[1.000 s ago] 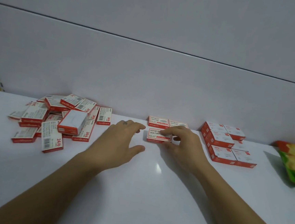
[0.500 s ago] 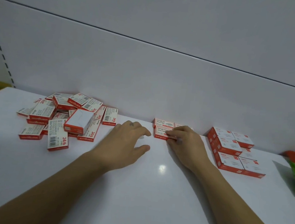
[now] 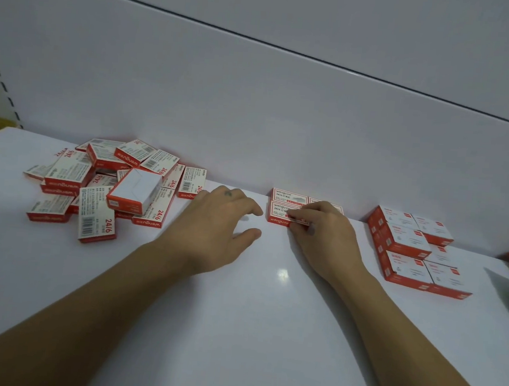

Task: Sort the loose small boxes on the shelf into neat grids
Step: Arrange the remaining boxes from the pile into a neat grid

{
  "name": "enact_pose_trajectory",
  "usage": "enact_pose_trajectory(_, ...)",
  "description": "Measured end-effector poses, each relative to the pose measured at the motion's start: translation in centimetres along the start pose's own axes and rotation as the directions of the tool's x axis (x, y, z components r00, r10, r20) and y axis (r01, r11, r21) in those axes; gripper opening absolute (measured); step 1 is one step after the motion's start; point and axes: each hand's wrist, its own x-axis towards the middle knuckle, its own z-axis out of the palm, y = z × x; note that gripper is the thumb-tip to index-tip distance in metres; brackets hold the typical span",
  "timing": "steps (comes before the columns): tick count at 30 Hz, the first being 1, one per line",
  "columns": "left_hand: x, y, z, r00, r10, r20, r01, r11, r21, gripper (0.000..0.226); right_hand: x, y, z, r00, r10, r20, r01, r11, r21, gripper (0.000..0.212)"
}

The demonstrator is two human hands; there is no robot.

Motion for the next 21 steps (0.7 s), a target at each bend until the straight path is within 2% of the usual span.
enact_pose_trajectory(10, -0.5, -0.3, -0.1, 0.999, -0.021, -0.025, 0.020, 0.999, -0.026, 0.033, -0.3, -0.1, -0.1, 0.999, 0.050, 0.001, -0.050, 0.997, 0.051, 0.025)
enact_pose_trajectory(21, -0.8, -0.2, -0.6, 0.998, 0.009, -0.067, -0.006, 0.999, 0.038, 0.034, -0.7, -1.2, -0.8, 0.996, 0.074, 0.044, -0.072, 0.996, -0.049, 0.028)
